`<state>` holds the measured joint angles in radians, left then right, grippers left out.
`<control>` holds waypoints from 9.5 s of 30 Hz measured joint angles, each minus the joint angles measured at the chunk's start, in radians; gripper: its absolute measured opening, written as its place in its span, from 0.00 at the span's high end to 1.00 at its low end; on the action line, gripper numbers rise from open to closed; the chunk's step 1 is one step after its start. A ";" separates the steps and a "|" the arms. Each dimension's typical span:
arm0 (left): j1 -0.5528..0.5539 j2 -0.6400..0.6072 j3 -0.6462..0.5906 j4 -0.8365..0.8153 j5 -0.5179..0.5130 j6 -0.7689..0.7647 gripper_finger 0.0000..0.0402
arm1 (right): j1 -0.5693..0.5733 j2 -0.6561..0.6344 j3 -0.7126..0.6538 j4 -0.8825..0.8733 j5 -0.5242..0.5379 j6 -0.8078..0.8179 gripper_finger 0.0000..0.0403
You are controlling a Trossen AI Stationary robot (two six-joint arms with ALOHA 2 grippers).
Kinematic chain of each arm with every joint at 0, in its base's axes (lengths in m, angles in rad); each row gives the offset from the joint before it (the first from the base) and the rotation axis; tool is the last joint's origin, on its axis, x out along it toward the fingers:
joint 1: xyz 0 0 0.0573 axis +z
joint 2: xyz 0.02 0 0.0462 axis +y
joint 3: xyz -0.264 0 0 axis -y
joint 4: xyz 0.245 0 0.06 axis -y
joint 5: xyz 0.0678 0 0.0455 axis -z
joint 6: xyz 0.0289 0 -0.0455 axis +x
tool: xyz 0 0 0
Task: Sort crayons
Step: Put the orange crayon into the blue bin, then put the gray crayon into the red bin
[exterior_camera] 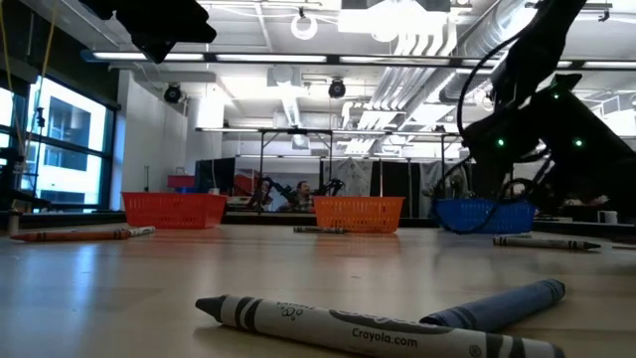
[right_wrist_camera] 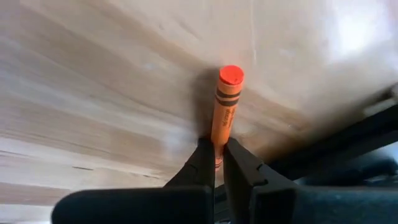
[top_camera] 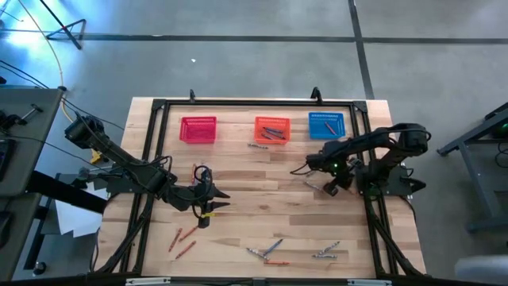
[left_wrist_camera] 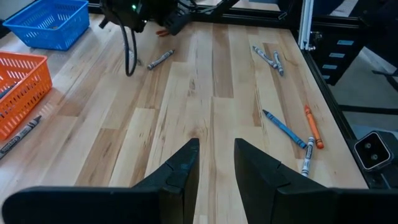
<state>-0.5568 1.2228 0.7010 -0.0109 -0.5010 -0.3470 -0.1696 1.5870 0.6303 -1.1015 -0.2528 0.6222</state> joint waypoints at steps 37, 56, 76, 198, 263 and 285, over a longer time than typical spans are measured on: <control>0.003 0.000 0.000 0.090 -0.141 0.150 0.78 | -0.533 -0.142 0.485 0.069 0.535 -0.396 1.00; 0.160 0.000 0.000 0.431 -0.140 0.594 0.78 | -0.554 -0.003 0.483 0.135 0.490 -0.533 1.00; 0.190 0.000 0.000 0.400 -0.183 0.595 0.78 | -0.550 0.002 0.483 0.075 0.488 -0.597 0.78; 0.190 0.000 0.001 0.355 -0.400 0.583 0.78 | 0.184 -0.173 0.223 0.162 0.312 -0.249 0.78; 0.190 0.000 0.000 0.344 -0.400 0.584 0.78 | -0.026 -0.127 0.283 0.097 0.227 -0.393 0.99; 0.225 0.021 0.000 0.645 -0.095 0.584 0.78 | 0.202 -0.405 0.285 0.970 0.562 -0.523 1.00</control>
<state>-0.3316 1.2442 0.7013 0.6343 -0.5959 0.2367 0.0329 1.1821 0.9152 -0.1313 0.3092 0.0993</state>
